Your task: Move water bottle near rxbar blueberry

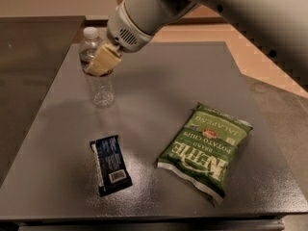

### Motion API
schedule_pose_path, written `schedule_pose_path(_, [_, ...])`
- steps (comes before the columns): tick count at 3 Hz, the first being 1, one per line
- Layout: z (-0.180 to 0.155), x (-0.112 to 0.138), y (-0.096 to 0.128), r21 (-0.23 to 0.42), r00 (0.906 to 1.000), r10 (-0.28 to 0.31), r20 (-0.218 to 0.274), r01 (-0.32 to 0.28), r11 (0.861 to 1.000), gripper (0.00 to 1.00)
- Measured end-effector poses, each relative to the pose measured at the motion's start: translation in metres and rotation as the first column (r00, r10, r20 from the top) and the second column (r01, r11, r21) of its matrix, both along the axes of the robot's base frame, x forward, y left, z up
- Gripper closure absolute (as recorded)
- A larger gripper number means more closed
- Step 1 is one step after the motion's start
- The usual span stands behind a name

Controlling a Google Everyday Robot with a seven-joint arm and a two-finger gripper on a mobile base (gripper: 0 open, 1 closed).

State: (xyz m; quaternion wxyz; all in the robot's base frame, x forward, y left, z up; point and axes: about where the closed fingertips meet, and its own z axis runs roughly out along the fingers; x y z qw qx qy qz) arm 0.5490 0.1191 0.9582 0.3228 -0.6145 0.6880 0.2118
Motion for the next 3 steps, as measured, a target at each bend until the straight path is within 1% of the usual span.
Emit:
schedule_pose_path(1, [0.003,-0.018,-0.016,-0.014,0.9995,-0.009,-0.030,0.008,1.000,1.00])
schedule_pose_path(2, [0.000,-0.044,-0.030,-0.018,0.9985,-0.005,-0.054,0.004,1.000,1.00])
schedule_pose_path(3, [-0.006,-0.062,-0.042,-0.024,0.9978,-0.003,-0.066,0.002,1.000,1.00])
